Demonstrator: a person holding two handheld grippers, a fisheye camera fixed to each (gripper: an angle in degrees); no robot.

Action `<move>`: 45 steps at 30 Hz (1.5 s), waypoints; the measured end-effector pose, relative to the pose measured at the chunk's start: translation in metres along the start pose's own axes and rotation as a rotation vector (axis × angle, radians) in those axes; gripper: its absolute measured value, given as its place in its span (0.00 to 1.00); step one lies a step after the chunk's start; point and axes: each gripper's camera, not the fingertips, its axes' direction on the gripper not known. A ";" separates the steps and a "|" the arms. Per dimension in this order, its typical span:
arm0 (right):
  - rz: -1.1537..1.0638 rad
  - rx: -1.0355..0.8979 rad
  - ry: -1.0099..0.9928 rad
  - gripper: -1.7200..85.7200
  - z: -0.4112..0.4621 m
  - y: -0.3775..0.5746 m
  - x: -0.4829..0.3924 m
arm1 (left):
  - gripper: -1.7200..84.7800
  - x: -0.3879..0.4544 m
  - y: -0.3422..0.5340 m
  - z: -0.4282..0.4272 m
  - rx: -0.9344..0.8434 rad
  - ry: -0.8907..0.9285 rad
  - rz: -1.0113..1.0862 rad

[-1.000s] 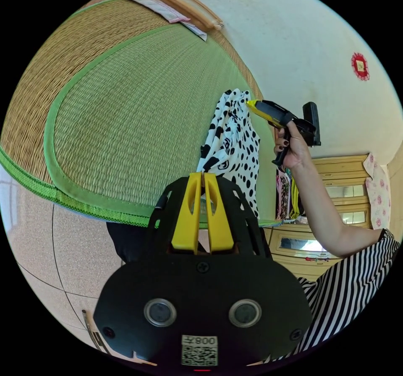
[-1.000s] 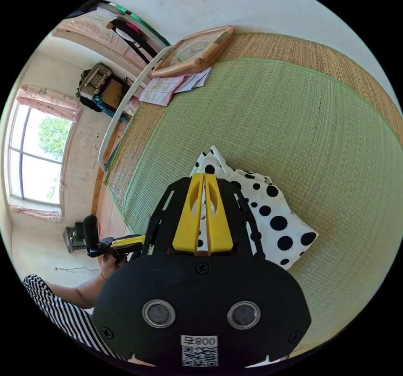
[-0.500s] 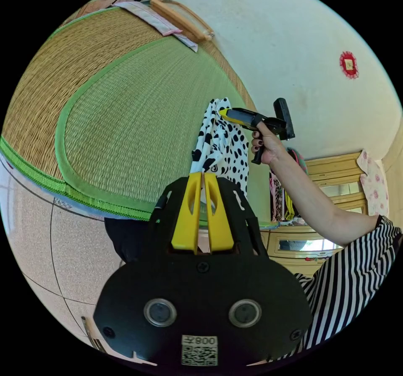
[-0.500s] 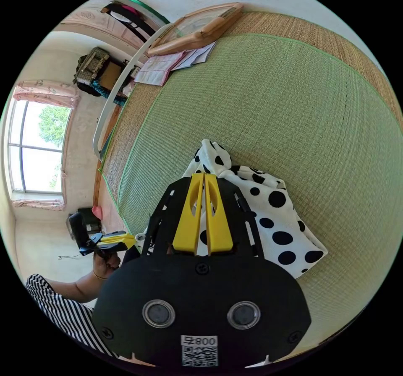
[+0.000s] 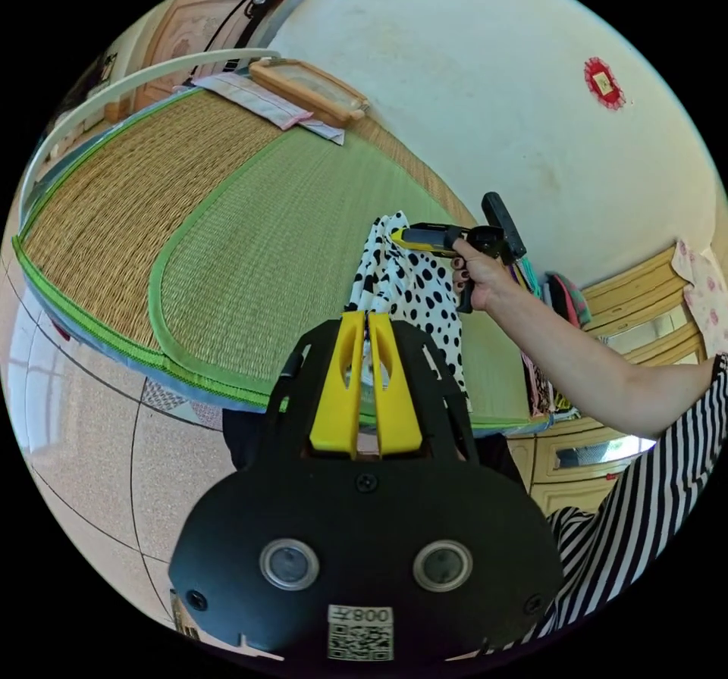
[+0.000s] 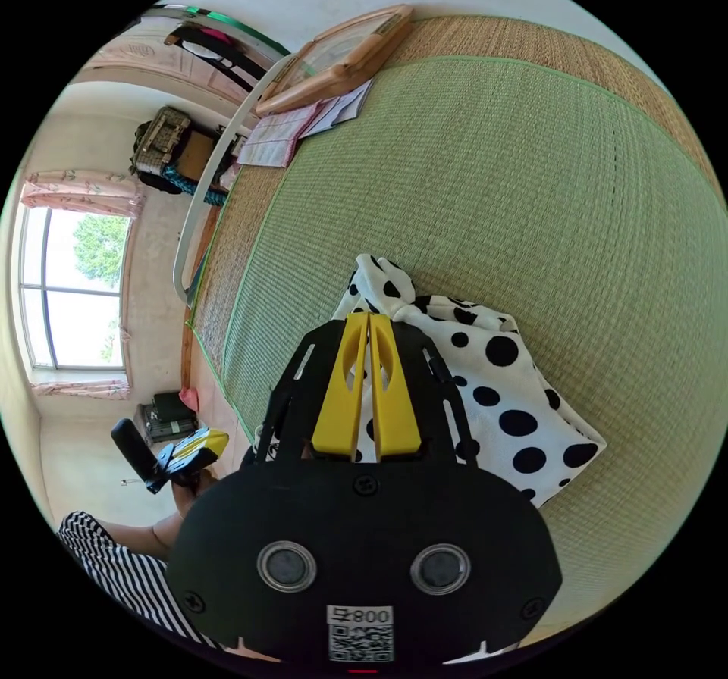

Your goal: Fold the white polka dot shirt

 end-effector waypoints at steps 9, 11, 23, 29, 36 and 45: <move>-0.012 0.022 -0.008 0.02 0.002 0.011 0.010 | 0.02 -0.002 -0.038 0.052 -0.219 -0.058 0.012; -0.023 0.045 -0.034 0.02 -0.003 0.016 0.011 | 0.02 -0.003 -0.039 0.047 -0.210 -0.042 0.001; -0.100 0.033 -0.104 0.02 0.008 0.079 0.020 | 0.02 -0.002 -0.054 0.019 -0.203 -0.019 -0.013; -0.036 -0.028 -0.135 0.02 0.048 0.083 0.042 | 0.02 -0.005 -0.065 0.006 -0.203 0.023 -0.034; -0.042 0.056 -0.146 0.02 0.016 0.110 0.061 | 0.02 0.005 -0.075 -0.026 -0.199 0.036 -0.039; 0.063 0.027 -0.230 0.02 0.009 0.239 0.124 | 0.04 0.051 -0.065 -0.053 -0.290 0.097 0.037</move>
